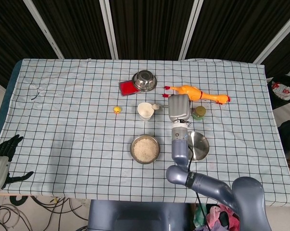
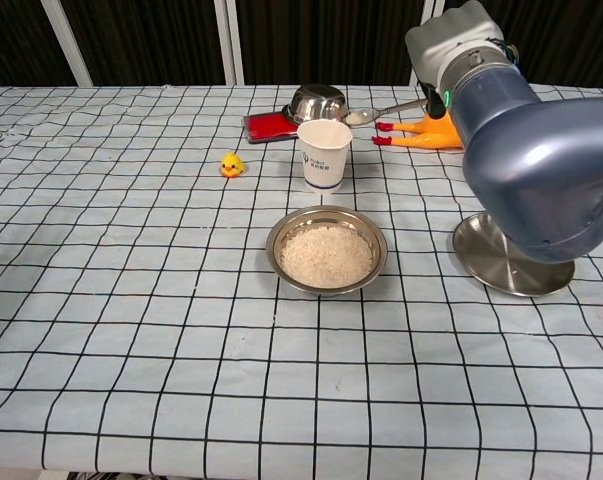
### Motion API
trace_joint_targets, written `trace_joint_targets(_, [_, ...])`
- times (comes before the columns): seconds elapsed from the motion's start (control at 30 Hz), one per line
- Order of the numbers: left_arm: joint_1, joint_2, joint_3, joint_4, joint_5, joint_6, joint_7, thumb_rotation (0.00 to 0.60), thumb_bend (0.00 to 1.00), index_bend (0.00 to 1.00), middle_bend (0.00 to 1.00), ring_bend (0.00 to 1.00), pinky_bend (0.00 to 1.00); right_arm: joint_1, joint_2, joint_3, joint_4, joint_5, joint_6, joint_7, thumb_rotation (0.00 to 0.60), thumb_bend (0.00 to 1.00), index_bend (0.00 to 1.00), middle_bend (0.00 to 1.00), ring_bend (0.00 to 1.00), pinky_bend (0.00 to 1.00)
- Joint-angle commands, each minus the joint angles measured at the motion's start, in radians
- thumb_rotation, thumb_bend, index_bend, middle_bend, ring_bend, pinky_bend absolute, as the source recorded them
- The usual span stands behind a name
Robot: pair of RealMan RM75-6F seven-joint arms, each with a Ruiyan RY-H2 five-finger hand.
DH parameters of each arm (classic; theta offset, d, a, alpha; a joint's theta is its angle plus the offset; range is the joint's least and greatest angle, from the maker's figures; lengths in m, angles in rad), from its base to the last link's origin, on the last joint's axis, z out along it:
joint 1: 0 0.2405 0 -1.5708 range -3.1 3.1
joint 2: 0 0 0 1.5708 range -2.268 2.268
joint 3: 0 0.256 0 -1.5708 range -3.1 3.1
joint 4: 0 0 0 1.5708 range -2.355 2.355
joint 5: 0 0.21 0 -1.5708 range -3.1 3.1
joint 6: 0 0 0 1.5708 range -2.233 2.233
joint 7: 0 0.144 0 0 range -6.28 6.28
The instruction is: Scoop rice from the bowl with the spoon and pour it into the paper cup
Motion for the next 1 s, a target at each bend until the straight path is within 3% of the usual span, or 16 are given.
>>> trace_joint_targets(0.03, [0.0, 0.001, 0.0, -0.002, -0.001, -0.002, -0.003, 0.6, 0.01, 0.0, 0.0, 0.0, 0.0, 0.003, -0.002, -0.034, 0.016, -0.024, -0.005, 0.012, 0.6, 0.5, 0.71, 1.0, 1.0, 1.0])
trace_joint_targets(0.33, [-0.002, 0.006, -0.002, -0.015, -0.008, -0.011, -0.02, 0.6, 0.01, 0.0, 0.0, 0.0, 0.0, 0.03, -0.033, -0.108, 0.1, -0.099, -0.014, 0.04, 0.6, 0.5, 0.71, 1.0, 1.0, 1.0])
trace_joint_targets(0.73, [-0.003, 0.01, 0.0, -0.019, -0.008, -0.017, -0.032, 0.6, 0.01, 0.0, 0.0, 0.0, 0.0, 0.059, -0.052, -0.27, 0.285, -0.317, -0.034, 0.053, 0.6, 0.5, 0.71, 1.0, 1.0, 1.0])
trace_joint_targets(1.0, [-0.004, 0.012, 0.002, -0.021, -0.004, -0.019, -0.037, 0.6, 0.01, 0.0, 0.0, 0.0, 0.0, 0.057, -0.037, -0.349, 0.34, -0.444, -0.032, 0.059, 0.6, 0.5, 0.71, 1.0, 1.0, 1.0])
